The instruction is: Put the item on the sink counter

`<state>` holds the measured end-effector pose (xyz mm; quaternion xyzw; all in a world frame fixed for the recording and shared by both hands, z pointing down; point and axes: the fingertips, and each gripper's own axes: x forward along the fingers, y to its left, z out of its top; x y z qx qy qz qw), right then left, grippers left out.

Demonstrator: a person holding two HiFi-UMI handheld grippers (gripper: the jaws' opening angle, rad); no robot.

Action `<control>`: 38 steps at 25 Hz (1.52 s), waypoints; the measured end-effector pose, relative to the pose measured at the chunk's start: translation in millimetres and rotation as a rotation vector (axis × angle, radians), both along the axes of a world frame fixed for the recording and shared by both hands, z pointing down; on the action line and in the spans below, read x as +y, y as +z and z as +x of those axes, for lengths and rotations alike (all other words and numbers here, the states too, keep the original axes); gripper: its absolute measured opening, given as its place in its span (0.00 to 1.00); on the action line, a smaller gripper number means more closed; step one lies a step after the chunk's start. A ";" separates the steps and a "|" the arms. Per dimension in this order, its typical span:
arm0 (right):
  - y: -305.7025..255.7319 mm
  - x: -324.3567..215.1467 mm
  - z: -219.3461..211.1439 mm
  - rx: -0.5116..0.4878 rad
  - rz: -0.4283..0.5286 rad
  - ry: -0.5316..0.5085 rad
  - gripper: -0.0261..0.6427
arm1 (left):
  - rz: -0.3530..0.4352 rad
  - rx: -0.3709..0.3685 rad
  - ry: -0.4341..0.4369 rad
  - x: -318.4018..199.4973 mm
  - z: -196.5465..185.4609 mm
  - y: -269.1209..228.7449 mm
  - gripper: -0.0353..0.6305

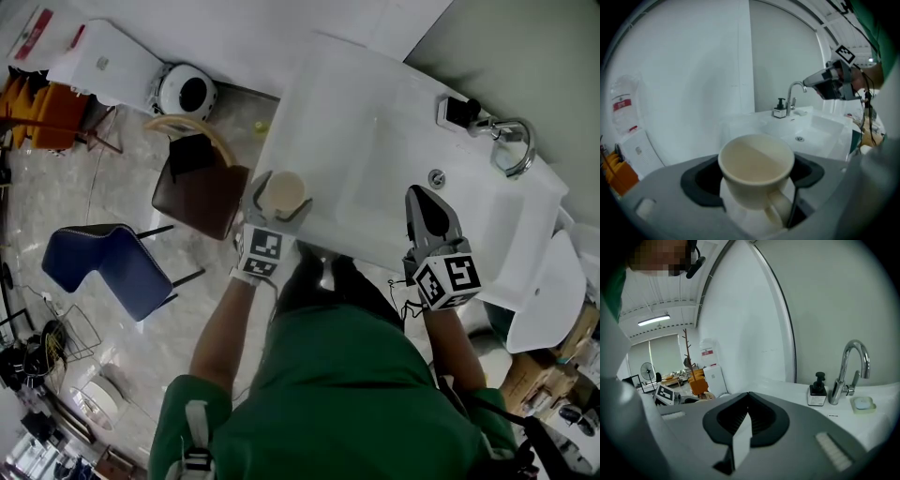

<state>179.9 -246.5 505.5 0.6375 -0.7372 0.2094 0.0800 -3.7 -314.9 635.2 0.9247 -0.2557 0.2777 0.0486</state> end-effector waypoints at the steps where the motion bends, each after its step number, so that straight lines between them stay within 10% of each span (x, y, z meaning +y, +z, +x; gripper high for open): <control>1: 3.1 -1.1 1.8 -0.004 -0.006 0.003 0.04 | -0.006 -0.002 0.000 -1.0 1.3 3.1 0.68; 25: 12.8 -1.9 -4.0 -0.005 -0.019 -0.039 0.04 | -0.054 -0.025 -0.019 0.2 6.0 18.0 0.68; 38: -29.0 2.8 -8.7 0.011 0.060 -0.054 0.04 | 0.111 0.104 -0.156 -3.1 -19.4 -97.7 0.59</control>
